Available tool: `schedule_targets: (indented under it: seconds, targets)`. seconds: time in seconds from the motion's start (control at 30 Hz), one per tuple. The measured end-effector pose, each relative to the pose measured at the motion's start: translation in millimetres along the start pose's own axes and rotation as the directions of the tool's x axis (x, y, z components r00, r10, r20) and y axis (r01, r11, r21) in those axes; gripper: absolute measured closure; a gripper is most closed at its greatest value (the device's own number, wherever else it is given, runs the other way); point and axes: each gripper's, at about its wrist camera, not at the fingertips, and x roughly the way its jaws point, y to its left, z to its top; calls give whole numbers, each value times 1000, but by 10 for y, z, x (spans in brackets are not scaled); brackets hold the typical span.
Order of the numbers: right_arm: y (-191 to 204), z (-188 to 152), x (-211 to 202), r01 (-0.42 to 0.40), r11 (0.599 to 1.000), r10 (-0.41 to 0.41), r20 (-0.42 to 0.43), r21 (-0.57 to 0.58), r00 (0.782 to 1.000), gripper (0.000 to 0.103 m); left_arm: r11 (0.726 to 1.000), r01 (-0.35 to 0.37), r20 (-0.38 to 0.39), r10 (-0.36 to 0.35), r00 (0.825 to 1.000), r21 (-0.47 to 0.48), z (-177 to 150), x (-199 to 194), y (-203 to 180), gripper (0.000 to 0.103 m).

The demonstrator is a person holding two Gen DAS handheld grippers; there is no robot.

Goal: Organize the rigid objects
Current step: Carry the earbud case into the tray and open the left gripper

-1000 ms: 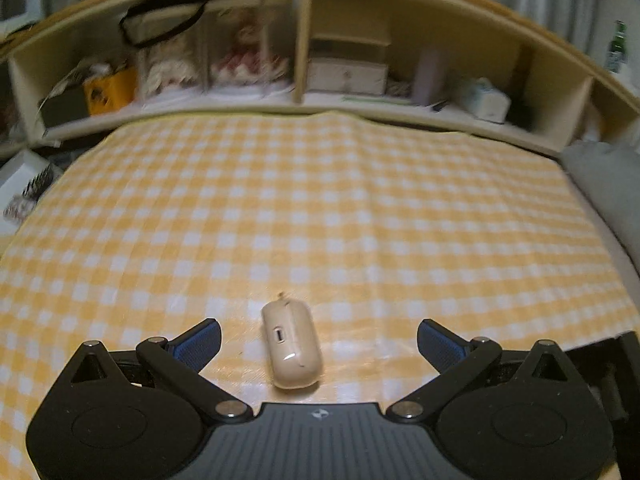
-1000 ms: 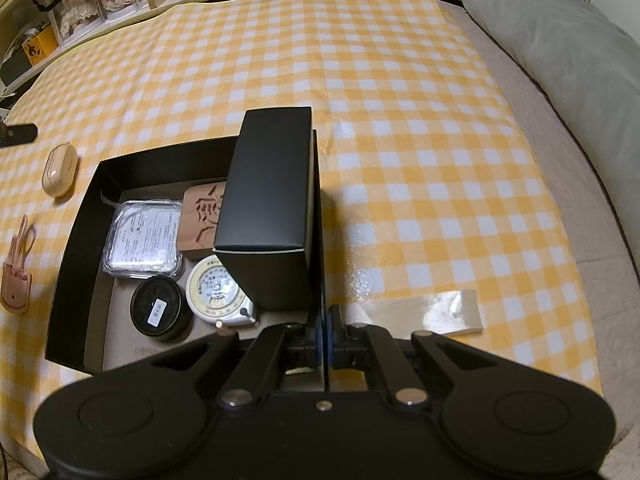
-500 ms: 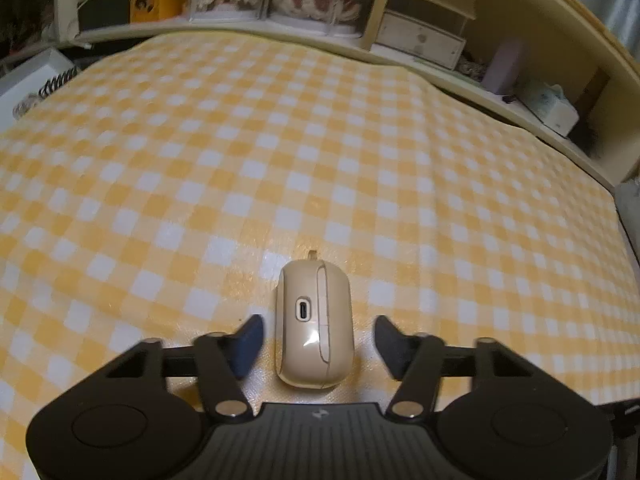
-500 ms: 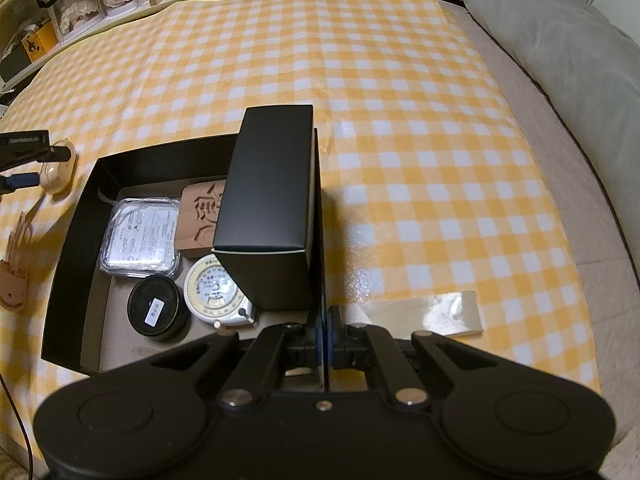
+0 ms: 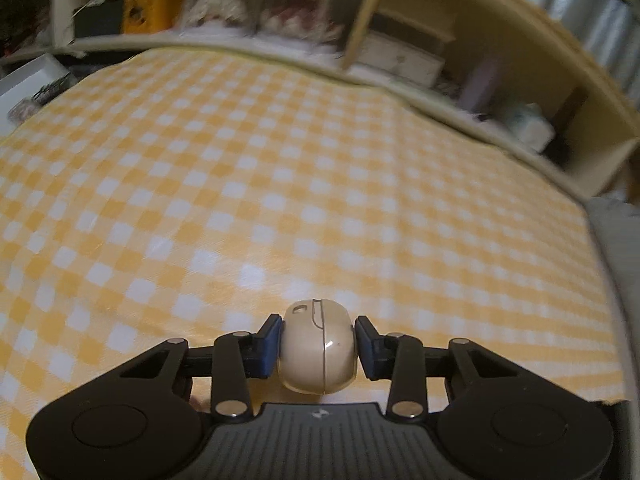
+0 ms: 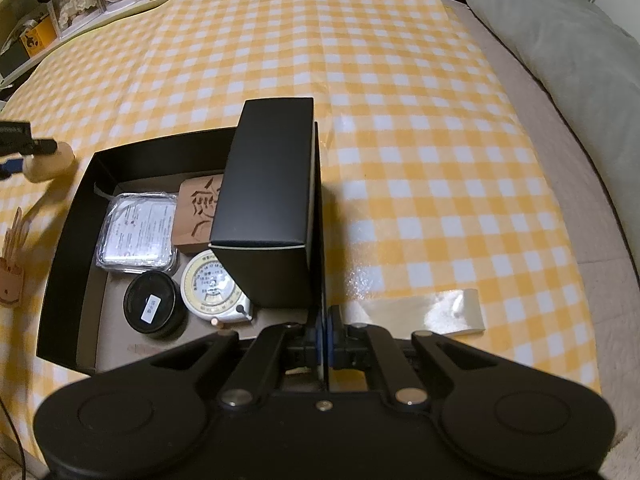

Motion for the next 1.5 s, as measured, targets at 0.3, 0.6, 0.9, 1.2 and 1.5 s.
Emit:
schedule_targets:
  seconds: [0.3, 0.6, 0.9, 1.2, 1.5]
  targets:
    - [21, -7, -2, 1, 1000, -1, 0, 0, 1000, 100, 977, 159, -22, -158, 987, 141, -243, -578, -628, 63]
    - [33, -13, -13, 2, 1000, -2, 1, 0, 1000, 100, 946, 202, -125, -176, 977, 254, -821, -804, -1033, 63]
    - [29, -18, -22, 2, 1000, -2, 3, 0, 1000, 100, 944, 125, -91, -102, 991, 304, -1154, -770, -1127, 63]
    - [25, -26, -34, 2, 1000, -2, 5, 0, 1000, 99, 970, 141, -187, -104, 977, 196, -1246, -760, -998, 43]
    - [30, -28, -36, 2, 1000, -2, 4, 0, 1000, 99, 964, 158, -228, -109, 968, 212, -1310, -824, -1027, 42]
